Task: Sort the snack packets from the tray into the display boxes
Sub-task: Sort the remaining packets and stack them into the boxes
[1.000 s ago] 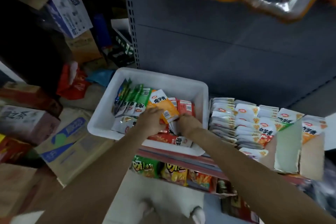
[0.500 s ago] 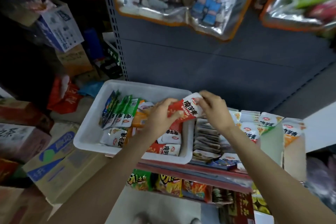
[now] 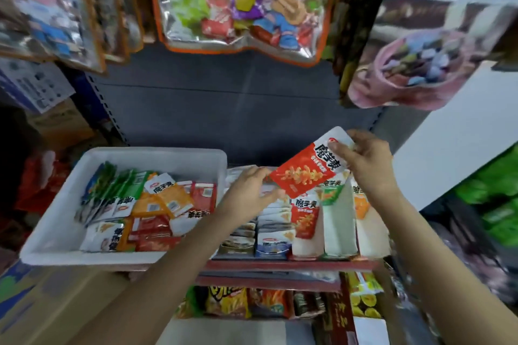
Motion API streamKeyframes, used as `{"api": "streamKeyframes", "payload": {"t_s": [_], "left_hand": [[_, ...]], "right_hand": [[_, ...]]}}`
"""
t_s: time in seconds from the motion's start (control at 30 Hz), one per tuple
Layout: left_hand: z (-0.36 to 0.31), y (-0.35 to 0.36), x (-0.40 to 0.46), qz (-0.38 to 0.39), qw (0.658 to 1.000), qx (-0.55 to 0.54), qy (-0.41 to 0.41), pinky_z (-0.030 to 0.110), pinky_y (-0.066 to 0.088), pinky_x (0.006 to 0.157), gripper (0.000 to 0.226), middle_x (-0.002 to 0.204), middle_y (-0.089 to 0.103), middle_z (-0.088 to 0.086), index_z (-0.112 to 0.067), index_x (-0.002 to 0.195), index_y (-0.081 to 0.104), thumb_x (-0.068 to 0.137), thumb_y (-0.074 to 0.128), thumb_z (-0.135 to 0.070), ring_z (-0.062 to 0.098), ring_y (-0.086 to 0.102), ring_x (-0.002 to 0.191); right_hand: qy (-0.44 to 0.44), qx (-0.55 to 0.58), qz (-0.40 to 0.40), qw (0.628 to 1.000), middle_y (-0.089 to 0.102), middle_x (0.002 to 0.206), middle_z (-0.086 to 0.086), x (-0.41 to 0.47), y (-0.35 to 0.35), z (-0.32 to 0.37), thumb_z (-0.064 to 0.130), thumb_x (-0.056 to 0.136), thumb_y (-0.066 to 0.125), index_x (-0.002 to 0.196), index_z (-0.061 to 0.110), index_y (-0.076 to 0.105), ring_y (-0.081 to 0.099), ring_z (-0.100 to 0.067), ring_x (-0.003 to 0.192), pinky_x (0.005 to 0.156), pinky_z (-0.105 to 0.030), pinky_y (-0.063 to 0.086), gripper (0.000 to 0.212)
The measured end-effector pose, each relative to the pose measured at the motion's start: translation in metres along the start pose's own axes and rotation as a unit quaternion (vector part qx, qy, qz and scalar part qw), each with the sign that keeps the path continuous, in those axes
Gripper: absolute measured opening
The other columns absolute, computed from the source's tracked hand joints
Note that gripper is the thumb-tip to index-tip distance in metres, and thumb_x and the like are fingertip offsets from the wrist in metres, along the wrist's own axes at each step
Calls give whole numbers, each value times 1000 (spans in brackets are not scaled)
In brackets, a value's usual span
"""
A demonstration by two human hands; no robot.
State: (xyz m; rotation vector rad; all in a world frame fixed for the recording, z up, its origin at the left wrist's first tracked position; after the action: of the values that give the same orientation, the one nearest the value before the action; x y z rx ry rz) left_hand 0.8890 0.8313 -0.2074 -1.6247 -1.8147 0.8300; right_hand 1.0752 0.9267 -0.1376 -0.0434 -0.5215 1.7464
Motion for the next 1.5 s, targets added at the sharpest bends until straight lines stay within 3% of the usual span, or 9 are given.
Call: {"api": "streamKeyframes", "payload": {"t_s": [0.13, 0.27, 0.37, 0.63, 0.77, 0.97, 1.1, 1.3, 1.5], "left_hand": [[-6, 23, -15, 76, 988, 135, 17, 29, 22, 112, 69, 152, 28, -4, -22, 144, 32, 87, 50, -57, 14, 24, 139], [-11, 31, -24, 115, 972, 202, 34, 30, 14, 116, 84, 158, 10, -4, -23, 150, 19, 84, 45, -67, 13, 9, 145], [-13, 31, -27, 121, 965, 228, 37, 30, 12, 116, 84, 159, 6, -5, -24, 151, 14, 85, 43, -67, 13, 7, 145], [-10, 37, -27, 106, 969, 220, 24, 35, 19, 117, 81, 159, 6, -6, -24, 150, 13, 87, 47, -61, 13, 7, 145], [-8, 38, -27, 97, 973, 208, 26, 31, 16, 115, 81, 158, 6, -7, -25, 150, 13, 87, 48, -61, 11, 6, 145], [-6, 37, -28, 88, 976, 195, 36, 34, 19, 117, 81, 158, 8, -5, -25, 150, 15, 86, 44, -65, 12, 7, 145], [-1, 25, -35, 35, 988, 148, 35, 32, 22, 113, 64, 155, 20, -7, -26, 147, 26, 92, 40, -56, 9, 18, 142], [32, -22, -57, -131, 988, 70, 36, 35, 44, 95, 29, 119, 59, 0, -14, 115, 62, 90, 51, -24, 17, 51, 112], [116, -58, -86, -145, 983, 73, -86, 36, 43, 98, 26, 121, 58, 5, -10, 115, 62, 91, 56, -13, 22, 50, 115]], "right_hand": [[-40, -133, 22, 990, 65, 82, 4, -5, -18, -18, 23, 85, 69, 94, 13, 67, 61, -18, 75, 65, -28, 42, 13], [-71, -210, 91, 971, 62, 84, 7, -17, -7, -36, 20, 87, 66, 97, 13, 65, 57, -13, 77, 62, -20, 32, 12], [-53, -234, 151, 959, 62, 84, 2, -24, 12, -55, 20, 89, 62, 101, 12, 63, 56, -16, 75, 63, -25, 34, 14], [-18, -329, 241, 913, 66, 113, -6, -36, 52, -96, 23, 91, 59, 113, 19, 63, 61, -27, 101, 76, -34, 50, 23], [-51, -362, 214, 906, 61, 119, -4, -42, 58, -95, 18, 92, 56, 120, 22, 59, 59, -24, 105, 79, -34, 52, 28], [-158, -451, 195, 856, 51, 123, -7, -47, 68, -84, 2, 87, 57, 126, 11, 55, 48, -26, 116, 92, -36, 43, 40], [-136, -412, 187, 881, 49, 127, -5, -47, 70, -75, 8, 90, 55, 130, 13, 53, 45, -23, 119, 98, -34, 42, 41], [-198, -272, 123, 934, 59, 107, -11, -49, 105, -16, 2, 83, 63, 108, 4, 67, 57, -29, 98, 81, -35, 51, 26], [-221, -240, 238, 915, 55, 116, -7, -64, 199, 44, 8, 90, 53, 117, 9, 63, 51, -23, 108, 90, -36, 48, 29]]}}
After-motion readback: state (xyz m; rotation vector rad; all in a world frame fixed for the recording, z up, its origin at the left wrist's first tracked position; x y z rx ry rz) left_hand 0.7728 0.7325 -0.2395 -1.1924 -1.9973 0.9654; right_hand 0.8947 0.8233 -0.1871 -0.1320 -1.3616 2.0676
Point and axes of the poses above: each hand's wrist, its own x-axis towards the middle knuckle, its own y-axis out of the palm, z = x × y, the point moved 5 cm from there along x, towards the middle knuckle
